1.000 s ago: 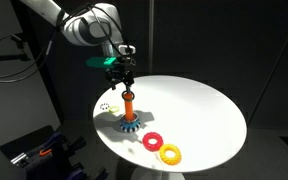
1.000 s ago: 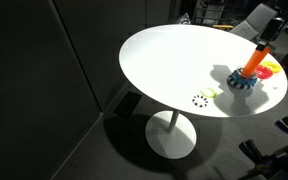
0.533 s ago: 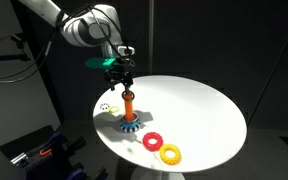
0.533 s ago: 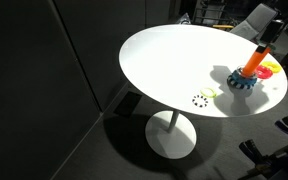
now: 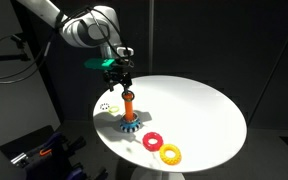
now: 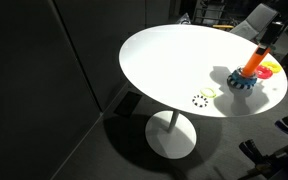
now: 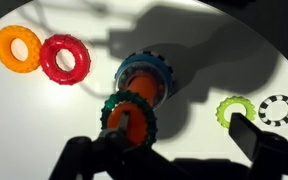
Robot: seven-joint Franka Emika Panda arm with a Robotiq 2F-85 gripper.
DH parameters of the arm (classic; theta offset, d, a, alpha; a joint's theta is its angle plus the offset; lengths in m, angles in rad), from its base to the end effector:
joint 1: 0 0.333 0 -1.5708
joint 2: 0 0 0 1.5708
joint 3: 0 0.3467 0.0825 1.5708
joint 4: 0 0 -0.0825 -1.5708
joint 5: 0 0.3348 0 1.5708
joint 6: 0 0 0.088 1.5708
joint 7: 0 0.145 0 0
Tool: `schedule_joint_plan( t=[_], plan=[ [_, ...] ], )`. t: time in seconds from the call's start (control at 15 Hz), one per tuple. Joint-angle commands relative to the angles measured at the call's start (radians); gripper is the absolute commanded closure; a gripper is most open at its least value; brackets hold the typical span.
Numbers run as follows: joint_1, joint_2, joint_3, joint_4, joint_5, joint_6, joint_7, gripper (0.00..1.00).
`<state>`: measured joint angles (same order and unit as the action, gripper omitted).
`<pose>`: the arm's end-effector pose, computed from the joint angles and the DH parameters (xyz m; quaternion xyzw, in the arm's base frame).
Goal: Place the dark green ring on the stack
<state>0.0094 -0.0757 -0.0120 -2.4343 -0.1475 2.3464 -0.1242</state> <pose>0.4372 -0.0073 0.3601 0.9923 0.1124 -0.0093 0.0513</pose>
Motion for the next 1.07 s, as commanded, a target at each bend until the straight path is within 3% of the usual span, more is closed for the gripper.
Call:
schedule_joint_plan(
  t=[0.0,1.0],
  plan=[
    [0.001,-0.026,0.006,-0.017,0.018,-0.003,-0.011,0.00],
    [0.007,-0.036,0.019,-0.033,0.016,-0.001,-0.004,0.00]
  ],
)
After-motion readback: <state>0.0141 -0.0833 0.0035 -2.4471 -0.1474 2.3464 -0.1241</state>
